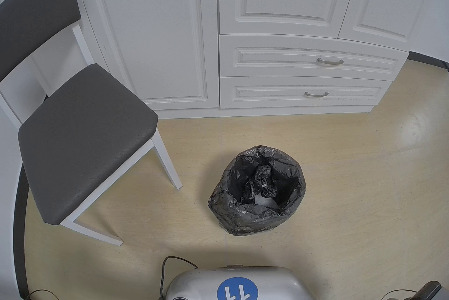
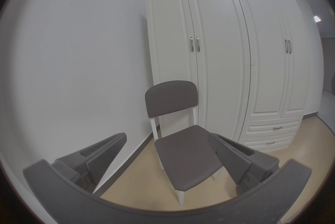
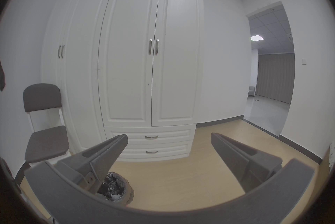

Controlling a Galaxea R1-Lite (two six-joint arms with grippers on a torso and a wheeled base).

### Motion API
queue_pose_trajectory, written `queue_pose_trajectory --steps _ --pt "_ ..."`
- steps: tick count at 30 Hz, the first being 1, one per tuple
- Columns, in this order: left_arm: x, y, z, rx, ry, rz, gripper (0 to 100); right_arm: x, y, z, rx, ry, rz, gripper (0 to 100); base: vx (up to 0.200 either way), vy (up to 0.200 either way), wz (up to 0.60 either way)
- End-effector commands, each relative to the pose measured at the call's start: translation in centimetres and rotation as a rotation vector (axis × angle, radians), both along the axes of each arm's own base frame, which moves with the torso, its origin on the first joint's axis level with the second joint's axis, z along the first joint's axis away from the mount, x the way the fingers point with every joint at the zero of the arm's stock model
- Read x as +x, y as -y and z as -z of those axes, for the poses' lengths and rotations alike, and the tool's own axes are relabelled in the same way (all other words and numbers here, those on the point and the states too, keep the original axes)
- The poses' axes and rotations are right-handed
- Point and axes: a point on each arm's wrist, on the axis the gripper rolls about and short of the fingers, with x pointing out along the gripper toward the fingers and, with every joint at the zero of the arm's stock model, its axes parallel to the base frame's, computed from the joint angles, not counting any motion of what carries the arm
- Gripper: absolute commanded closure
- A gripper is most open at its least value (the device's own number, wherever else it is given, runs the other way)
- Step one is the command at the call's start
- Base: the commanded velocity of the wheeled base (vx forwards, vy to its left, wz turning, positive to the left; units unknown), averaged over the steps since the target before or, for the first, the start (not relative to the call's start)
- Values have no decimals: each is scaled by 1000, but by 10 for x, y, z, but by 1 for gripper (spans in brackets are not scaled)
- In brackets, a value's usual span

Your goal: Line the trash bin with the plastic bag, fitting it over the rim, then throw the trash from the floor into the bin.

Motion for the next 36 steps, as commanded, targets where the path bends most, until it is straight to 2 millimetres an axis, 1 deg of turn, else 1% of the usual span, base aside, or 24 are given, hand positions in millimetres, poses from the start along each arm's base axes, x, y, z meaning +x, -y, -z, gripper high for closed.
queue_pose_trajectory --steps 1,7,10,12,14,18,21,24,27,31,32,36 --pt "-5 1 6 -2 13 -7 0 -20 3 3 9 66 2 0 0 0 0" --pt "-23 3 24 0 44 -15 0 -44 6 6 16 113 4 0 0 0 0" --pt "-30 3 41 -2 43 -13 0 -59 8 15 18 130 4 0 0 0 0" --pt "-32 3 51 -3 42 -14 0 -68 9 21 19 142 4 0 0 0 0" --pt "-31 3 52 -21 44 -11 0 -74 10 24 22 161 2 0 0 0 0" --pt "-31 2 54 -40 51 2 0 -81 11 28 25 185 1 0 0 0 0" --pt "-35 -2 63 -42 60 31 0 -87 12 33 29 208 -1 0 0 0 0" --pt "-37 -5 73 -39 69 46 0 -90 12 36 31 216 -6 0 0 0 0" --pt "-38 -5 73 -37 86 57 0 -90 13 36 34 218 -10 0 0 0 0" --pt "-39 -6 66 -36 115 68 0 -92 13 34 38 229 -10 0 0 0 0" --pt "-36 -6 63 -35 124 73 0 -94 13 35 38 240 -4 0 0 0 0" --pt "-30 -6 67 -36 108 87 0 -99 12 37 48 259 5 0 0 0 0"
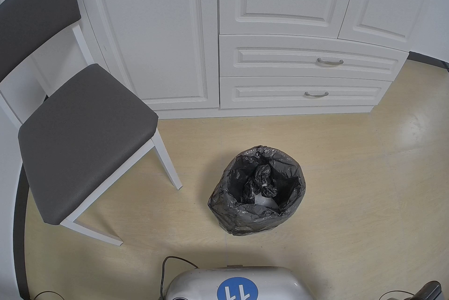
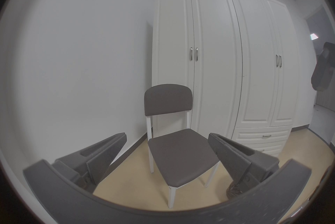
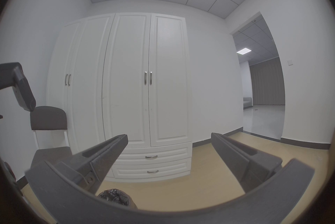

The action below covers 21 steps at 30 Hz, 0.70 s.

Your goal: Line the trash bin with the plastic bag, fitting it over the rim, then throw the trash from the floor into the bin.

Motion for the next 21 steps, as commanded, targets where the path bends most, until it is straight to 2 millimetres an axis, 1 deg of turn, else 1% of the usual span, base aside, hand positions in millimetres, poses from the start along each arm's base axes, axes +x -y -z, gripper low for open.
queue_pose_trajectory --steps 1,7,8,11,12,14,18,19,20,21 --pt "6 0 3 4 -25 22 0 -4 -2 2 13 16 16 0 0 0 0" --pt "9 2 5 24 -35 88 0 -5 -9 6 44 16 72 0 0 0 0" --pt "13 2 10 27 -49 94 0 -4 -12 11 41 8 90 0 0 0 0" --pt "21 3 17 19 -47 83 0 -2 -13 16 35 -1 92 0 0 0 0" --pt "21 3 17 19 -47 83 0 -2 -13 16 35 -1 92 0 0 0 0" --pt "27 3 18 12 -15 87 0 3 -14 20 24 -17 75 0 0 0 0" --pt "36 3 20 0 17 89 0 13 -17 38 2 -60 51 0 0 0 0" --pt "36 3 20 0 17 89 0 13 -17 38 2 -60 51 0 0 0 0" --pt "43 3 23 8 28 88 0 21 -18 49 -7 -95 42 0 0 0 0" --pt "45 3 24 9 34 88 0 25 -18 53 -9 -107 39 0 0 0 0"
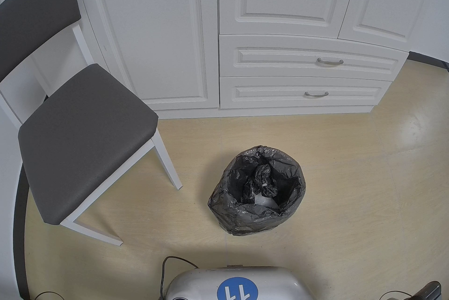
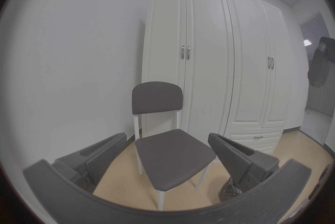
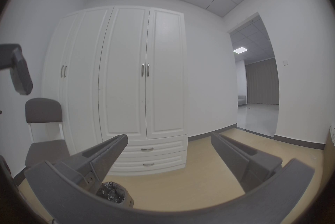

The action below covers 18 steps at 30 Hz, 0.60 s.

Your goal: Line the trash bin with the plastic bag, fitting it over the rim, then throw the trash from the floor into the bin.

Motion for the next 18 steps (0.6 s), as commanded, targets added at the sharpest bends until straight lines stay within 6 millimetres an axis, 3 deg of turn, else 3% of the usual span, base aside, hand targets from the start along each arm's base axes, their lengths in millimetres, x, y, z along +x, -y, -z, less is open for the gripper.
queue_pose_trajectory --steps 1,9,18 --pt "12 0 10 2 2 -1 0 12 -2 21 -12 -51 -10 0 0 0 0" --pt "39 1 29 51 16 26 0 52 -4 57 -35 -86 -72 0 0 0 0" --pt "64 2 56 104 -3 49 0 75 -6 90 -51 -126 -125 0 0 0 0"
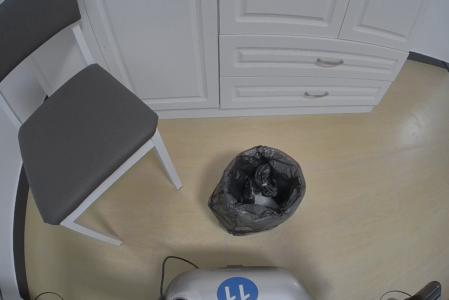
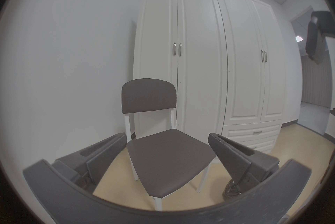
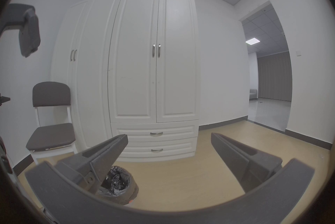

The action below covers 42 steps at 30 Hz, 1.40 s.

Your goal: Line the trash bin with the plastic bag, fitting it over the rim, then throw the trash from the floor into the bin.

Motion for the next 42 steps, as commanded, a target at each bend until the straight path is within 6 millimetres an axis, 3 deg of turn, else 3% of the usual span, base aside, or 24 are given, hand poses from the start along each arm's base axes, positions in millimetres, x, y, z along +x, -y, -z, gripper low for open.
queue_pose_trajectory --steps 1,11,15,26,42 --pt "15 1 23 38 -37 14 0 12 -1 24 -4 -49 -37 0 0 0 0" --pt "34 1 58 55 -101 21 0 27 -1 57 2 -140 -44 0 0 0 0" --pt "38 1 69 76 -136 15 0 28 -1 58 14 -154 -48 0 0 0 0" --pt "41 1 82 78 -264 21 0 31 -1 77 23 -334 -49 0 0 0 0" --pt "41 2 86 72 -299 69 0 31 -3 77 26 -335 -105 0 0 0 0"
